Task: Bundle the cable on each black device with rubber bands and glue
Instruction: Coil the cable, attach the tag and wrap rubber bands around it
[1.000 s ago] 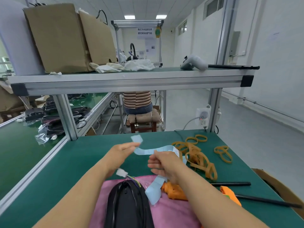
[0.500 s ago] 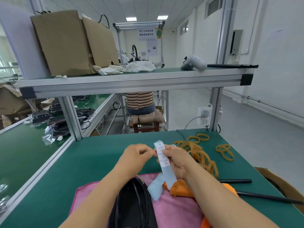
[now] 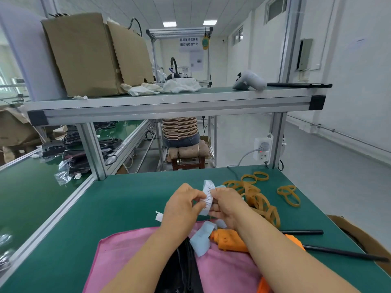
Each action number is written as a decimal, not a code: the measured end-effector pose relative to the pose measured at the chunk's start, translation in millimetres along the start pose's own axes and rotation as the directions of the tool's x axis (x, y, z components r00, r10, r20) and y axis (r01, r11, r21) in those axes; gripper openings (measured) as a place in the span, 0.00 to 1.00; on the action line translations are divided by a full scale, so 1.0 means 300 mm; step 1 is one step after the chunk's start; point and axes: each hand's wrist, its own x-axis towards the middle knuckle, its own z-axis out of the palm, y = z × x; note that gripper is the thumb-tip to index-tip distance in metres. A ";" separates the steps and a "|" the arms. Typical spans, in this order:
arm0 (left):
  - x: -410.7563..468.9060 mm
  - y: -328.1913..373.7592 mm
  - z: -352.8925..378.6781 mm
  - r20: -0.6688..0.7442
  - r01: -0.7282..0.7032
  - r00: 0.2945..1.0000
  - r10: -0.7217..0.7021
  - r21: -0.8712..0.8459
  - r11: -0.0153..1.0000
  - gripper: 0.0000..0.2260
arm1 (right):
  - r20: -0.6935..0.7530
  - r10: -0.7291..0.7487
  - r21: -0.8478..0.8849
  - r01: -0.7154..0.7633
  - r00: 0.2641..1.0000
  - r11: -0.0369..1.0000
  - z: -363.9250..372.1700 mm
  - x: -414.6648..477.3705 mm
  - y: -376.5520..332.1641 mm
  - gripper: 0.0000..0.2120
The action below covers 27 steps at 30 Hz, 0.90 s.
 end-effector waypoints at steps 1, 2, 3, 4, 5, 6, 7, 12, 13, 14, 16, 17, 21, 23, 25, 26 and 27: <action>-0.001 -0.002 -0.001 0.011 -0.004 1.000 0.004 0.009 1.000 0.06 | -0.021 0.005 -0.032 -0.006 1.000 0.999 -0.002 0.000 -0.003 0.10; -0.003 -0.003 -0.004 0.024 -0.010 1.000 0.010 0.014 1.000 0.07 | -0.038 0.011 -0.063 -0.013 0.999 0.998 -0.006 -0.001 -0.005 0.10; -0.005 -0.003 -0.006 0.038 -0.022 0.999 0.021 0.018 1.000 0.07 | -0.051 0.016 -0.092 -0.021 0.999 0.996 -0.010 -0.001 -0.007 0.10; -0.008 -0.002 -0.010 0.050 -0.039 0.998 0.038 0.023 0.999 0.07 | -0.063 0.020 -0.117 -0.027 0.998 0.993 -0.014 0.000 -0.008 0.11; -0.010 -0.001 -0.012 0.061 -0.058 0.997 0.056 0.029 0.998 0.08 | -0.072 0.022 -0.132 -0.032 0.997 0.991 -0.018 0.000 -0.011 0.11; -0.013 -0.001 -0.013 0.070 -0.075 0.995 0.072 0.039 0.996 0.09 | -0.082 0.026 -0.135 -0.037 0.996 0.990 -0.022 0.001 -0.012 0.11; -0.015 0.000 -0.015 0.080 -0.089 0.993 0.085 0.056 0.994 0.09 | -0.089 0.034 -0.127 -0.046 0.995 0.991 -0.024 0.003 -0.013 0.11; -0.018 0.007 -0.017 0.093 -0.088 0.993 0.079 0.100 0.991 0.08 | -0.067 0.059 -0.048 -0.062 0.996 0.997 -0.037 0.011 -0.002 0.08; -0.019 0.008 -0.015 0.092 -0.102 0.992 0.092 0.117 0.988 0.08 | -0.055 0.056 -0.045 -0.059 0.997 0.997 -0.040 0.011 0.002 0.07; -0.020 0.008 -0.013 0.088 -0.118 0.990 0.107 0.132 0.984 0.08 | -0.054 0.052 -0.055 -0.055 0.997 0.997 -0.041 0.011 0.005 0.07; -0.023 0.005 -0.012 0.075 -0.129 0.990 0.119 0.137 0.982 0.08 | -0.069 0.039 -0.107 -0.046 0.997 0.993 -0.043 0.012 0.008 0.08; -0.026 0.002 -0.011 0.070 -0.129 0.990 0.121 0.133 0.983 0.08 | -0.076 0.034 -0.132 -0.043 0.997 0.990 -0.042 0.009 0.006 0.08; -0.039 0.008 -0.012 0.012 -0.232 0.972 0.233 0.153 0.961 0.02 | -0.086 0.052 -0.141 -0.064 0.995 0.988 -0.040 0.014 0.001 0.08; -0.049 0.013 -0.012 -0.008 -0.276 0.960 0.281 0.173 0.946 0.01 | -0.083 0.067 -0.117 -0.076 0.994 0.990 -0.037 0.021 0.004 0.08; -0.058 0.023 -0.015 -0.031 -0.234 0.971 0.238 0.095 0.968 0.01 | -0.091 0.058 -0.108 -0.068 0.994 0.992 -0.037 0.024 0.007 0.10; -0.062 0.028 -0.024 -0.045 -0.167 0.985 0.167 -0.009 0.986 0.02 | -0.101 0.025 -0.140 -0.039 0.995 0.989 -0.042 0.026 0.010 0.09; -0.064 0.032 -0.040 -0.054 -0.070 0.997 0.063 -0.140 0.988 0.03 | -0.121 -0.030 -0.222 0.002 0.992 0.975 -0.050 0.028 0.012 0.08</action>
